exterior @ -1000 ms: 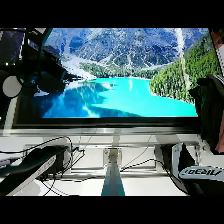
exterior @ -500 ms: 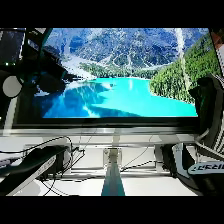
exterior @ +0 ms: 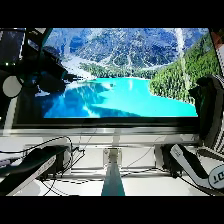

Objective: Fold the clothes and pants, and hang the long-sleeved shirts on hangers.

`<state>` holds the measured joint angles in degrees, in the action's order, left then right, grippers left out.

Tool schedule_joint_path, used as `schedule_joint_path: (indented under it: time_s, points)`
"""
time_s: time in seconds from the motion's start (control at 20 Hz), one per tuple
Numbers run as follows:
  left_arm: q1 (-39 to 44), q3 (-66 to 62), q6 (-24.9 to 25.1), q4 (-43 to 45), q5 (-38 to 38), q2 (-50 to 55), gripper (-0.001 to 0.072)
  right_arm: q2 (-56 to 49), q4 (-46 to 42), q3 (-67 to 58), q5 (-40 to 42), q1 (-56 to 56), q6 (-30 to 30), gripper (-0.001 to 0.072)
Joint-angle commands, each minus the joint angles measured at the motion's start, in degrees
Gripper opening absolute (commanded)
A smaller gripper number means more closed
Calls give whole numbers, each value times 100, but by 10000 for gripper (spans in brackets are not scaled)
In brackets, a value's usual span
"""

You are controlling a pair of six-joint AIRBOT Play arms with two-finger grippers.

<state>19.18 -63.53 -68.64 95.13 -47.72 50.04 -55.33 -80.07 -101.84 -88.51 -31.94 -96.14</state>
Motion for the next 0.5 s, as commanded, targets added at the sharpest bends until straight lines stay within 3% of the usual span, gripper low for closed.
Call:
schedule_joint_path:
  time_s: [0.0, 0.15, 0.3, 0.45]
  points:
    - [0, -4, 2, 0, 0, 4, 35, -358, -1276, 0, 63, 1768, 197, 19]
    - [0, -4, 2, 0, 0, 4, 35, -728, -2286, 0, -46, 2767, 166, 19]
    - [0, -4, 2, 0, 0, 4, 35, -997, -2085, 0, -422, 3051, 151, 21]
    - [0, -4, 2, 0, 0, 4, 34, -1043, -1733, -2, -299, 3062, 149, 21]
